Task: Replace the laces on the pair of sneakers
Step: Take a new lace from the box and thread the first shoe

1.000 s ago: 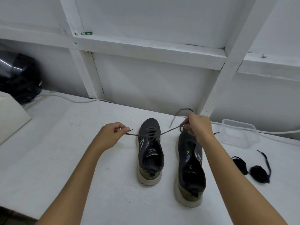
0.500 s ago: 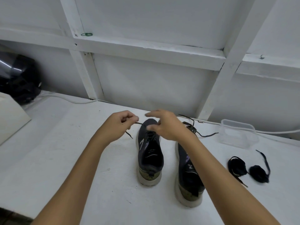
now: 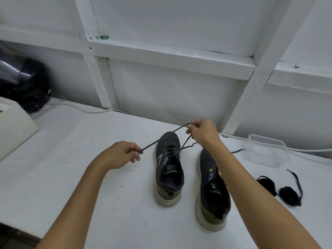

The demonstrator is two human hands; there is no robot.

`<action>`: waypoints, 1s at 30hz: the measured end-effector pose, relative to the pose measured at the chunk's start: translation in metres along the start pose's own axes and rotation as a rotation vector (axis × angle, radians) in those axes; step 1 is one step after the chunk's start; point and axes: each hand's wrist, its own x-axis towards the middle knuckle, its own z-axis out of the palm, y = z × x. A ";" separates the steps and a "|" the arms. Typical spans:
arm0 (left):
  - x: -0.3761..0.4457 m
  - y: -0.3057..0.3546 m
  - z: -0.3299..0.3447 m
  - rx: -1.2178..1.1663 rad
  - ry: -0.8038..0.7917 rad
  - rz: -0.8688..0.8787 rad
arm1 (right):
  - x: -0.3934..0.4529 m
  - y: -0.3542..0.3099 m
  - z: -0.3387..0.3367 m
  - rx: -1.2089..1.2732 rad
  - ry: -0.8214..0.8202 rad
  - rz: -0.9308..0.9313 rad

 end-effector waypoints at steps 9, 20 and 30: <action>0.003 -0.005 0.036 -0.258 0.104 -0.086 | -0.027 0.008 0.015 -0.308 -0.047 -0.153; -0.003 0.021 0.076 -0.884 0.161 -0.040 | -0.058 0.024 0.029 -0.513 -0.336 -0.513; -0.005 0.023 0.084 -0.326 0.284 0.130 | -0.062 0.035 0.040 -0.457 -0.217 -0.577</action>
